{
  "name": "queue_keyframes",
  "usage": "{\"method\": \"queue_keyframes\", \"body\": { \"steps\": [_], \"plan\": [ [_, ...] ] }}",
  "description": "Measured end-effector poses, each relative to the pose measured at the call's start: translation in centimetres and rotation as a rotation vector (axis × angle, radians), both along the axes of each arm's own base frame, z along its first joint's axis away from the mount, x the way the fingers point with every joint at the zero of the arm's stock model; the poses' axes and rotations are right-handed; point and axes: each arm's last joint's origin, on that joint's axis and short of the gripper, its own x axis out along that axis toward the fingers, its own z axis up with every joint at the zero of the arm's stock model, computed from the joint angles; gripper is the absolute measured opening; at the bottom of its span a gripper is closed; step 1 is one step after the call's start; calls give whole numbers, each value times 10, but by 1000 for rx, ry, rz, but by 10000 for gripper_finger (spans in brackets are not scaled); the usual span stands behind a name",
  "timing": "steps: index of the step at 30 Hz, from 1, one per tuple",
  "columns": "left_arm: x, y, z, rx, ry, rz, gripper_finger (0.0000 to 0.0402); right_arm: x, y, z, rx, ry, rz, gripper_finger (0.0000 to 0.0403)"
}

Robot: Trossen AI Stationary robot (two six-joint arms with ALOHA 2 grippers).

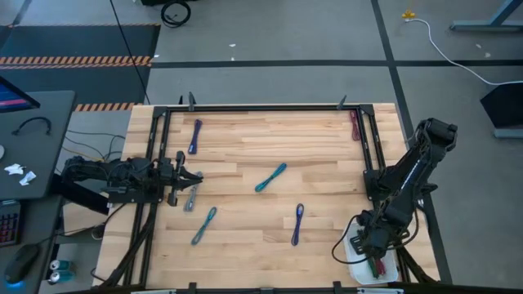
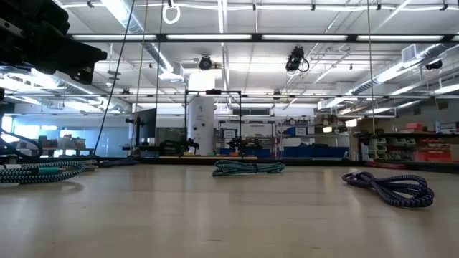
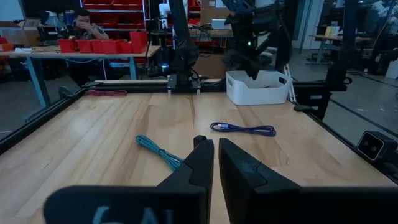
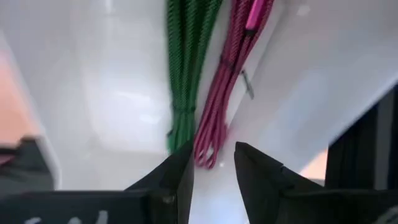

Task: Pick and place USB-C Cables
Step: Put the pink charger cable into the white bin

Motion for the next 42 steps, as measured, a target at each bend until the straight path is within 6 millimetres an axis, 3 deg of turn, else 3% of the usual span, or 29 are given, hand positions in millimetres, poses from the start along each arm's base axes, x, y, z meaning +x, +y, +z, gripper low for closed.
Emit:
{"method": "queue_keyframes", "body": {
  "steps": [10, 17, 20, 25, 31, 37, 42],
  "plan": [
    [0, 0, 0, 0, 0, 0, 35, 7, -6, 35, 78, -252, -6, 120],
    [0, 0, 0, 0, 0, 0, 30, 36, -19, 53, 35, -687, 16, 120],
    [0, 0, 0, 0, 0, 0, 34, 54, -27, 59, -125, -953, 128, 120],
    [0, 0, 0, 0, 0, 0, 38, 85, -46, 69, -613, -1248, 304, 120],
    [0, 0, 0, 0, 0, 0, 33, 112, -90, 70, -877, -1183, 406, 120],
    [0, 0, 0, 0, 0, 0, 31, 124, -154, 62, -1041, -930, 360, 120],
    [0, 0, 0, 0, 0, 0, 37, 117, -219, 50, -978, -684, 299, 118]
  ]
}}
